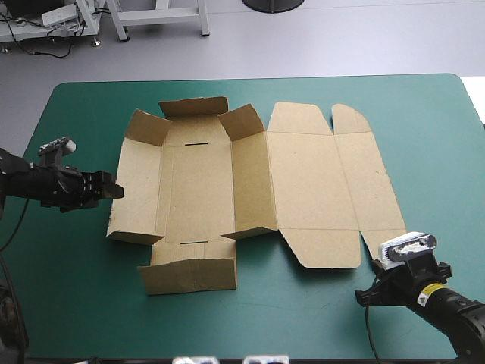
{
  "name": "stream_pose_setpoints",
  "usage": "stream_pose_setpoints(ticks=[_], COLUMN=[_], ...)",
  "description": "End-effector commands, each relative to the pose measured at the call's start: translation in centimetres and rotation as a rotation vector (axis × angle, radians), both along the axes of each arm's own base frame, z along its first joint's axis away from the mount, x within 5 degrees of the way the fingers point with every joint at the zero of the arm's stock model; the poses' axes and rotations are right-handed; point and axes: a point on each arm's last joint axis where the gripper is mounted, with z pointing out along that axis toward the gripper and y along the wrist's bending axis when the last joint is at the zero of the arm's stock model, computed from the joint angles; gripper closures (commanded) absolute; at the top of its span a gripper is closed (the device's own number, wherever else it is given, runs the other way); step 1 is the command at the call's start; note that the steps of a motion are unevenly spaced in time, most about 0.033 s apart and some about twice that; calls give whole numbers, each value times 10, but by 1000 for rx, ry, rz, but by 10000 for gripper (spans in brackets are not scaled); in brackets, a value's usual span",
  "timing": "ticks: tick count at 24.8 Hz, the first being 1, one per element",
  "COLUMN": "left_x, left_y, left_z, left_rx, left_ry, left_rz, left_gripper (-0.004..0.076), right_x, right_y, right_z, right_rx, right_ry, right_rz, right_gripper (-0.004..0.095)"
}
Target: Fold the box
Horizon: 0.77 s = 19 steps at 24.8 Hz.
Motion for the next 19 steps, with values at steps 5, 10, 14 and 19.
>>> stream_pose_setpoints(ticks=[5,10,14,19], left_x=[20,26,32,34], left_y=[6,11,7,6], left_z=[-13,-26,-29,-47], left_rx=[-69,-71,-148,-184], left_ry=[44,70,39,83], left_rz=[-107,-108,-126,-138], left_gripper=[228,241,241,242], right_x=[4,3,3,3], right_y=[1,0,0,0], right_z=[12,11,11,11], right_rx=[27,21,20,18], right_ry=[-64,-50,-48,-48], right_rz=[-10,-8,-8,-7], right_gripper=[933,933,933,933])
